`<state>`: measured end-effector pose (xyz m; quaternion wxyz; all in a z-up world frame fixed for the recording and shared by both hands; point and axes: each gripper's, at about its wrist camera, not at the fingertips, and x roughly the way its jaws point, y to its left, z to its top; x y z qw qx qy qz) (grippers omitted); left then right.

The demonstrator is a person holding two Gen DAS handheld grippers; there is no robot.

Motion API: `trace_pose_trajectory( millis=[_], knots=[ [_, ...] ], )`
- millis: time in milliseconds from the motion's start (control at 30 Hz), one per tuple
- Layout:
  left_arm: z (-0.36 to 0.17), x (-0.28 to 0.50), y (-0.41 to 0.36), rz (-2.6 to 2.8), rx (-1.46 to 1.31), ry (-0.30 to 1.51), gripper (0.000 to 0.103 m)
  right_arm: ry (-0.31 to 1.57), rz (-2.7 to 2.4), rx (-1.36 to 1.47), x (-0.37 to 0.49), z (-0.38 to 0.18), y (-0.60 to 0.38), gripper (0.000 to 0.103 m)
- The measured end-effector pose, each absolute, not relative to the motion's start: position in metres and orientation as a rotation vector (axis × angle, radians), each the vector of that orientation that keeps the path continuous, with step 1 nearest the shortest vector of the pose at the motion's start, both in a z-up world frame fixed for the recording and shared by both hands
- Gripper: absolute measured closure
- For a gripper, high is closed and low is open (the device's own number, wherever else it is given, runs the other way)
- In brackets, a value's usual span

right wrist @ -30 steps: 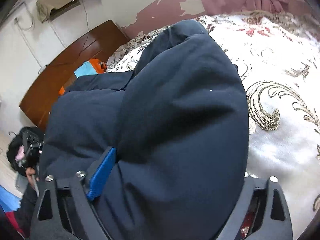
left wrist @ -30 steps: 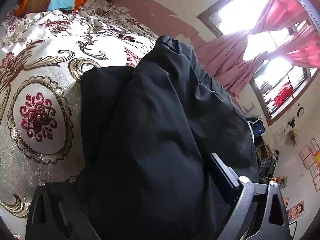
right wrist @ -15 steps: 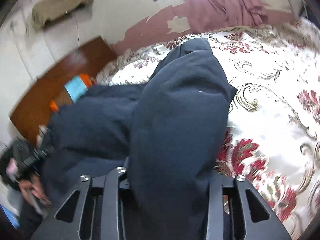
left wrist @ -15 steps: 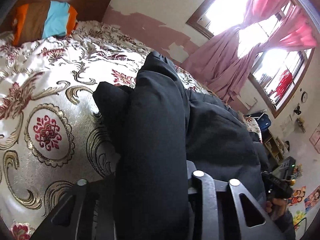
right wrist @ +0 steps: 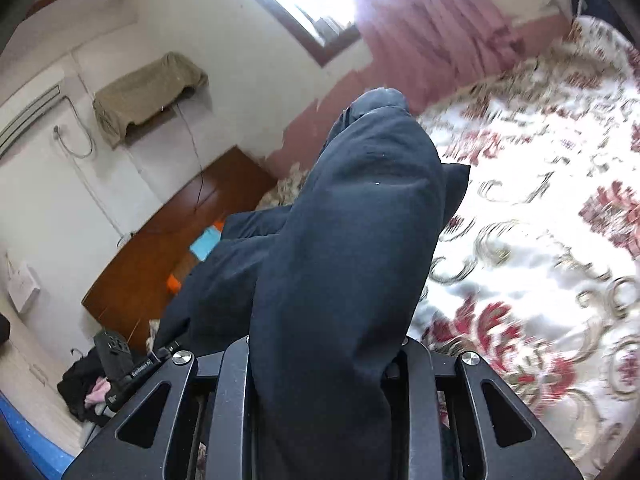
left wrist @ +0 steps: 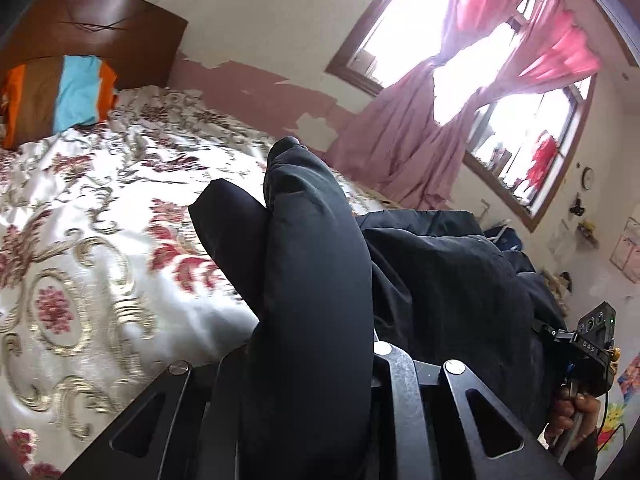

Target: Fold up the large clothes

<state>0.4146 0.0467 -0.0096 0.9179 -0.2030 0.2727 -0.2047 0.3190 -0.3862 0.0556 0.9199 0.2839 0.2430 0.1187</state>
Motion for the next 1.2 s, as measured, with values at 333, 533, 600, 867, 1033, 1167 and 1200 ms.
trace_pose_trajectory(
  millis=[333,533,600,867,1033,1167,1200],
  knots=[
    [0.013,0.418,-0.030,-0.589,-0.387,0.505,0.085,0.377,0.071,0.585,0.264,0.089,-0.455,0.080],
    [-0.013,0.433,-0.064,-0.592,-0.343,0.600,0.085,0.457,-0.021,0.645,0.273,0.058,-0.491,0.080],
    [-0.020,0.436,-0.065,-0.560,-0.319,0.612,0.085,0.476,-0.045,0.682,0.280,0.042,-0.501,0.079],
    [-0.034,0.446,-0.051,-0.504,-0.376,0.679,0.074,0.548,-0.171,0.773,0.295,0.001,-0.512,0.050],
    [-0.039,0.453,-0.051,-0.429,-0.380,0.727,0.041,0.582,-0.284,0.685,0.299,-0.006,-0.508,0.021],
    [-0.045,0.456,-0.042,-0.379,-0.438,0.747,0.017,0.607,-0.367,0.536,0.300,0.001,-0.501,0.016],
    [-0.046,0.457,-0.040,-0.356,-0.445,0.752,0.016,0.608,-0.386,0.503,0.301,0.003,-0.497,0.014]
  ],
)
